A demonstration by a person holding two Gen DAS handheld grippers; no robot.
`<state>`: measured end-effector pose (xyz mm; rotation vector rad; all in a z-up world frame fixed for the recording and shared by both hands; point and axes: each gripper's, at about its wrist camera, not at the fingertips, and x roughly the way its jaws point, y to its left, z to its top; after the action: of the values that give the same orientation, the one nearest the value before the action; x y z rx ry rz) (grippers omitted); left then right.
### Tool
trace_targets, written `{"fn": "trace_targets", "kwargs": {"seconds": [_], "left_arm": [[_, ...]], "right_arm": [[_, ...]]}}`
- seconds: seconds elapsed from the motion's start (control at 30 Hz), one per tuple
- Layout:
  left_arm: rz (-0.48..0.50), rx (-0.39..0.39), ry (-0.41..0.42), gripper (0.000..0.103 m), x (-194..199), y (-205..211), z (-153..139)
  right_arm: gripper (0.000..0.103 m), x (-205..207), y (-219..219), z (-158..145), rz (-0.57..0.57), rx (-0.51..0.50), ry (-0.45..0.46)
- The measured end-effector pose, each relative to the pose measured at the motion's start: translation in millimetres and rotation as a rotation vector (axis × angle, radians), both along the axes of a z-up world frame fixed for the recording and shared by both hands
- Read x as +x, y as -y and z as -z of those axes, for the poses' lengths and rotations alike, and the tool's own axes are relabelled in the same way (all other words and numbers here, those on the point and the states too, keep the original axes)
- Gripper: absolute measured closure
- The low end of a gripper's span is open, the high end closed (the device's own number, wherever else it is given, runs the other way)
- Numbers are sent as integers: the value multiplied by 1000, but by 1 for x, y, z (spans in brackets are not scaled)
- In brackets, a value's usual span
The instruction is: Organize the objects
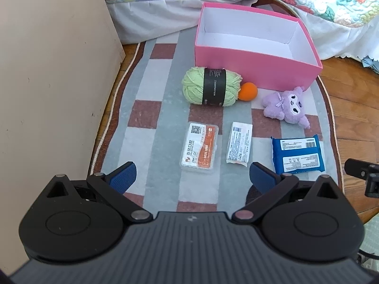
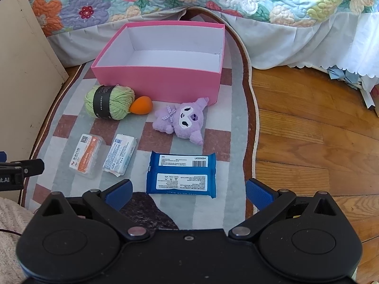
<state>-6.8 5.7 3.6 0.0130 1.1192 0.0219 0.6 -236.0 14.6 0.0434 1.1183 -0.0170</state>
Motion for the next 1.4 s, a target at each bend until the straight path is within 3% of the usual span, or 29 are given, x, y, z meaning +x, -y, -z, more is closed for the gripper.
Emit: {"fn": "trace_targets", "kwargs": {"seconds": [1.23,1.4], "left_arm": [[-17,-18,-21,0,-2,-4,2],[-2,-56,-1,0,-6,-2,-5]], "right_arm": [[0,1,-3,4,-18,-16,-11],[0,1,-3,5,-23,-14,-15]]}}
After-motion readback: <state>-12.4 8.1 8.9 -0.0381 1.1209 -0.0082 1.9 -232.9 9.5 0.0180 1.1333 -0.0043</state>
